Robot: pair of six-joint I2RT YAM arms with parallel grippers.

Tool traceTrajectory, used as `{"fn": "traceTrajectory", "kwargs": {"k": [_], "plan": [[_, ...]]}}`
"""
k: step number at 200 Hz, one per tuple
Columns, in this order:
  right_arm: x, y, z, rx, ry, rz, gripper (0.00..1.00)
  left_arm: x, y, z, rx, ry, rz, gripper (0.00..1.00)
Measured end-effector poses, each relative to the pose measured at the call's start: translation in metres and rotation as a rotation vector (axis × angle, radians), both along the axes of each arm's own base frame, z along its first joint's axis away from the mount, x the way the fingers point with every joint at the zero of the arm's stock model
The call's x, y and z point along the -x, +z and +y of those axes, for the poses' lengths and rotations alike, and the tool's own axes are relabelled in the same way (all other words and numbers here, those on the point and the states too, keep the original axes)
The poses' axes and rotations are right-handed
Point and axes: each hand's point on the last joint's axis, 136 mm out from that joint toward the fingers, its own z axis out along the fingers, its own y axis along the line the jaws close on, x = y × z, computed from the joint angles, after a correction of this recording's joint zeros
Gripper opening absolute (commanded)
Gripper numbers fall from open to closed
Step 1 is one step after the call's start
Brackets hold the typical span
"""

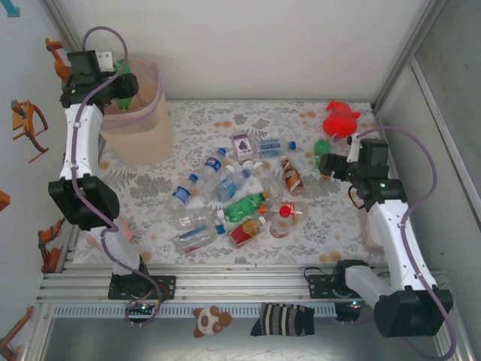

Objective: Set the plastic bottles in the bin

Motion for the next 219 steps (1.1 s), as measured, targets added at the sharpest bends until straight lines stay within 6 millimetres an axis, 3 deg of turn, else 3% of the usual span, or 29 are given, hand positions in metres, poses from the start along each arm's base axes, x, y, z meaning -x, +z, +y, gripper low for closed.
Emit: {"fn": "traceTrajectory", "kwargs": {"k": [117,219], "plan": [[0.004,0.005,-0.001,0.001,-0.003,-0.014,0.89,-0.017,-0.126,0.003,0.01,0.012,0.27,0.66],[0.008,-0.002,-0.002,0.007,-0.01,-0.005,0.89,-0.019,-0.13,0.006,0.016,0.032,0.281,0.75]]}}
